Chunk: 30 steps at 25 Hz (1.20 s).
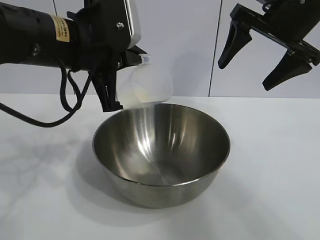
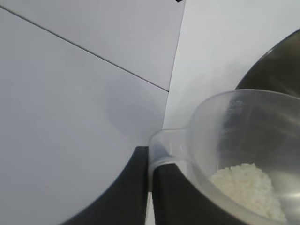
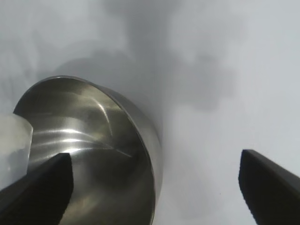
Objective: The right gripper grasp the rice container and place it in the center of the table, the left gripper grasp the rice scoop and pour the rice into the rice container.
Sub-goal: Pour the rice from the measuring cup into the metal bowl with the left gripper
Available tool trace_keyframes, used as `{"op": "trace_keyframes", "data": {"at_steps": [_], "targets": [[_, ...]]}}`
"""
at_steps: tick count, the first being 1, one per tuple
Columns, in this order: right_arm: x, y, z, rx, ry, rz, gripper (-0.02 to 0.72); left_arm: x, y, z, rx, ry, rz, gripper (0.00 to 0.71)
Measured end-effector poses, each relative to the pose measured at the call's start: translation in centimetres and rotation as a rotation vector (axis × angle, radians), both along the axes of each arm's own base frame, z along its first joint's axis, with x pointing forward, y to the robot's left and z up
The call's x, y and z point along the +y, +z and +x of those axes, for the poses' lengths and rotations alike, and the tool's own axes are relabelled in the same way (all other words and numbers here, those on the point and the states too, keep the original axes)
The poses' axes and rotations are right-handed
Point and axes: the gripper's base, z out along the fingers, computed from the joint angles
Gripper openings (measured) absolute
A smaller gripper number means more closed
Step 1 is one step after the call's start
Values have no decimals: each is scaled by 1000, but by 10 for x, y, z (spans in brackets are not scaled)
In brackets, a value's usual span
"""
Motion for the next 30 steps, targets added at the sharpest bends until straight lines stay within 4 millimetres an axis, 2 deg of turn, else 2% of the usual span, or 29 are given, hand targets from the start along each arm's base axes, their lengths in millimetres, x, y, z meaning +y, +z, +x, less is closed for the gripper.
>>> {"op": "trace_keyframes", "data": {"at_steps": [11, 30], "targets": [[0, 0, 0, -2, 4, 0, 640, -14, 0, -10, -178, -131, 184, 10], [0, 0, 0, -4, 8, 0, 639, -18, -5, -18, -418, -357, 463, 10]]}}
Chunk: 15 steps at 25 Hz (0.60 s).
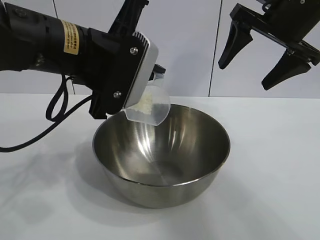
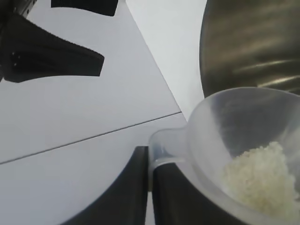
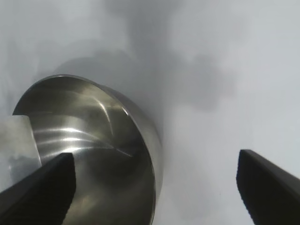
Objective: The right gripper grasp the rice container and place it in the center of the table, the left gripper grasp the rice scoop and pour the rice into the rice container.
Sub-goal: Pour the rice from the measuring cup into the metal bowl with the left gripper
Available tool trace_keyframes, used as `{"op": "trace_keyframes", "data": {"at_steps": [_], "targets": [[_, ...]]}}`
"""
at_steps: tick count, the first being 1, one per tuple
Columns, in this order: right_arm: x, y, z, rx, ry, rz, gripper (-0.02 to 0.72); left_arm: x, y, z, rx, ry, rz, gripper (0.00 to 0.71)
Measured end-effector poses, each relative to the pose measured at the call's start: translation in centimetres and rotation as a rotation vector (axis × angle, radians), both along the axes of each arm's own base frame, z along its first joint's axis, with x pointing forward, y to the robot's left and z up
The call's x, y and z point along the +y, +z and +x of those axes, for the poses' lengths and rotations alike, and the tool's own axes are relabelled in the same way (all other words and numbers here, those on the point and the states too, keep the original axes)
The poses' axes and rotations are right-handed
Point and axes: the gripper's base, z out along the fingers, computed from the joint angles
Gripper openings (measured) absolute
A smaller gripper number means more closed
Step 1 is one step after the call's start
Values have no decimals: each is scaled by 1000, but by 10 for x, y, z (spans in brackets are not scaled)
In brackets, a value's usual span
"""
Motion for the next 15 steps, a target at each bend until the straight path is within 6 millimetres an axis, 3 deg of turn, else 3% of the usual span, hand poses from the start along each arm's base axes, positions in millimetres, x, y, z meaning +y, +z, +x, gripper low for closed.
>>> {"op": "trace_keyframes", "data": {"at_steps": [15], "targets": [[0, 0, -2, 14, 24, -3, 639, -1, -1, -3, -225, -148, 194, 10]]}}
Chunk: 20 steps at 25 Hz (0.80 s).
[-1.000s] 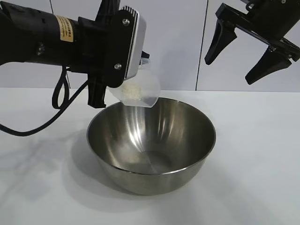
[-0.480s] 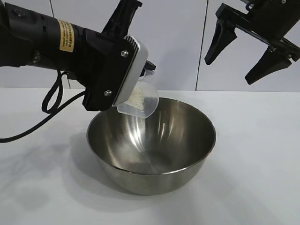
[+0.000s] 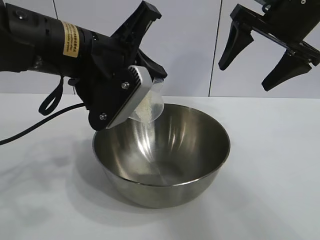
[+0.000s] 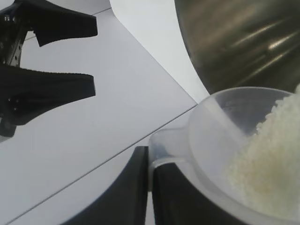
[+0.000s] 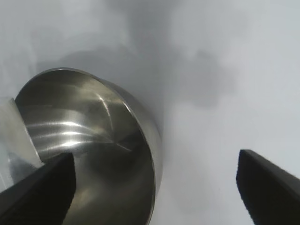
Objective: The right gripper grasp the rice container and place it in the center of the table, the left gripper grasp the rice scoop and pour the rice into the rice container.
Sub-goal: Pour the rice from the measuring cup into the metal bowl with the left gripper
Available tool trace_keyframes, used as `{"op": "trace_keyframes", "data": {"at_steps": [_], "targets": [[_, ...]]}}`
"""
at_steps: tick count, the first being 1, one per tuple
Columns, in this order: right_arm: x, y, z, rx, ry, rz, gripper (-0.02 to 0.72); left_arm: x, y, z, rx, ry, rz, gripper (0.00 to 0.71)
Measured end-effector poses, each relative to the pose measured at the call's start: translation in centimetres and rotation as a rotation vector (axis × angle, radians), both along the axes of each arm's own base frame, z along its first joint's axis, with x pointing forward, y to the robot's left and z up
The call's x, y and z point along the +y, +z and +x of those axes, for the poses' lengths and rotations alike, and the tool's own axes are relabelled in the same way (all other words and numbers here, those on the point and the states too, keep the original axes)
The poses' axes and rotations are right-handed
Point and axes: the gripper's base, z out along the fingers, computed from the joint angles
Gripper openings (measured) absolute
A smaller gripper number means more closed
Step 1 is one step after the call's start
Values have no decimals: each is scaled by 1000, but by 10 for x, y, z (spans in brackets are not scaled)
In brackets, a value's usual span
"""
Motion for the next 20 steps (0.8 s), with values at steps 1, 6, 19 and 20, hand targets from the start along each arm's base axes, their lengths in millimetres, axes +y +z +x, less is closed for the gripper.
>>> {"op": "trace_keyframes", "data": {"at_steps": [1, 6, 19, 20], "targets": [[0, 0, 0, 0, 1, 0, 639, -1, 0, -1, -2, -5, 3, 10], [0, 0, 0, -1, 8, -2, 639, -11, -8, 1, 8, -32, -1, 10], [0, 1, -1, -2, 14, -3, 639, -20, -18, 8, -21, -67, 41, 10], [0, 1, -1, -2, 14, -3, 639, -20, -18, 7, -27, -74, 46, 10]]}}
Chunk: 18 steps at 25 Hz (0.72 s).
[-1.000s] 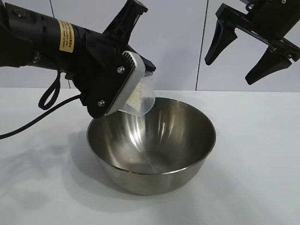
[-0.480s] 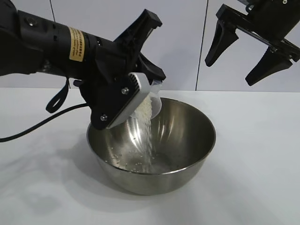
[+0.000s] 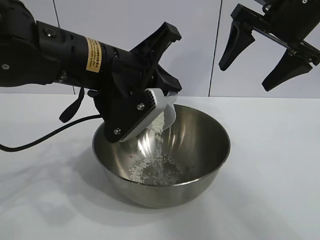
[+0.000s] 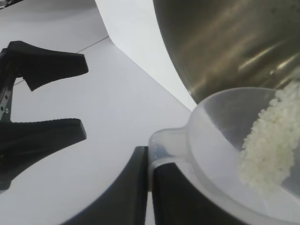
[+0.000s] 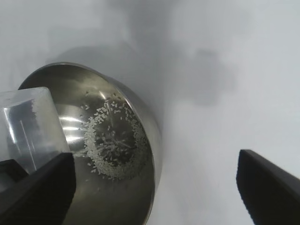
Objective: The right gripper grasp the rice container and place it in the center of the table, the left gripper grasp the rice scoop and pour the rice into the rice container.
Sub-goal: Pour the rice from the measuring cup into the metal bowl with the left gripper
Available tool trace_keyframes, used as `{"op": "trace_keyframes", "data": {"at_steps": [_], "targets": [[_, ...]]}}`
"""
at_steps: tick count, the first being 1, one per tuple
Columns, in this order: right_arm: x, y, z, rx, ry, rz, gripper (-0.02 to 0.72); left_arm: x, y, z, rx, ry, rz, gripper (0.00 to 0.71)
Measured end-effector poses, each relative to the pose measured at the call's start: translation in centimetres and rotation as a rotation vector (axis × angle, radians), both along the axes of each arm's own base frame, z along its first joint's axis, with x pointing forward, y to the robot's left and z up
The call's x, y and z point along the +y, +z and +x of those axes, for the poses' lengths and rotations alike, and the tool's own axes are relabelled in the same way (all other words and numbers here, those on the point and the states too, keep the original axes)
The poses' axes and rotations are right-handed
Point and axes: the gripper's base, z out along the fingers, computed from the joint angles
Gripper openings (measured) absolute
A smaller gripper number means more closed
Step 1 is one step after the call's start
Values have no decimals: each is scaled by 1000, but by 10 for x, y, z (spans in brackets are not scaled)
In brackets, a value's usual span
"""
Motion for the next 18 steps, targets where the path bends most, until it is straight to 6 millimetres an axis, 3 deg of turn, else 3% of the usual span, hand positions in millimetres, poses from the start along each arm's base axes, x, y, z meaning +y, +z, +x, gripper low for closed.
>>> {"op": "trace_keyframes", "data": {"at_steps": [18], "targets": [[0, 0, 0, -1, 2, -1, 639, -1, 1, -4, -82, -94, 76, 10]]}}
